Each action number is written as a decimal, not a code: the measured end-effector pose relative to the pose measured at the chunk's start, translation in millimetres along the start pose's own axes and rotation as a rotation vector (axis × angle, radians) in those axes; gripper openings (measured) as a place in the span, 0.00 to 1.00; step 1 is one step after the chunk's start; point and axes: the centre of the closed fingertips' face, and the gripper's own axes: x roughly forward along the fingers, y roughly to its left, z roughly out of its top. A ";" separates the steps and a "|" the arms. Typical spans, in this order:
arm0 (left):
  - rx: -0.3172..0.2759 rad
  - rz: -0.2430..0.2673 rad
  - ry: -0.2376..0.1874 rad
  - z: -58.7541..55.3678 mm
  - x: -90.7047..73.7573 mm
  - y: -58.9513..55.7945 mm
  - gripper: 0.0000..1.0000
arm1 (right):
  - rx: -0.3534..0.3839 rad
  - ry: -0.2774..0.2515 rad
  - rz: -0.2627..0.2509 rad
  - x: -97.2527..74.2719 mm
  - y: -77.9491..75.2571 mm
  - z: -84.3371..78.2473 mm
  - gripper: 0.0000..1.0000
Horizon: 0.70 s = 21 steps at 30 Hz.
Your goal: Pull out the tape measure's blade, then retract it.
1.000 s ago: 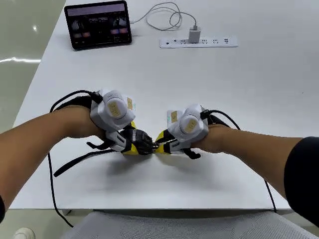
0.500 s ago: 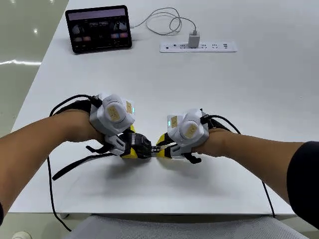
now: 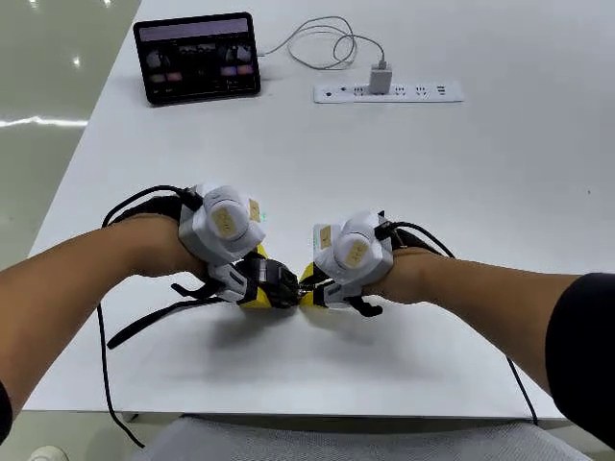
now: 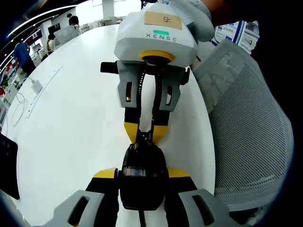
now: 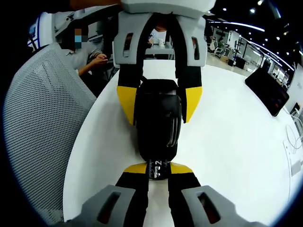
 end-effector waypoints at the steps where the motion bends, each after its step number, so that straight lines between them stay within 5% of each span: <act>1: 0.001 0.000 0.000 0.0 0.0 0.1 0.33 | 0.004 0.002 0.001 0.9 0.2 -0.6 0.10; 21: -0.010 0.006 0.010 0.3 0.0 0.5 0.33 | 0.030 0.019 -0.008 -13.0 -1.6 -18.5 0.09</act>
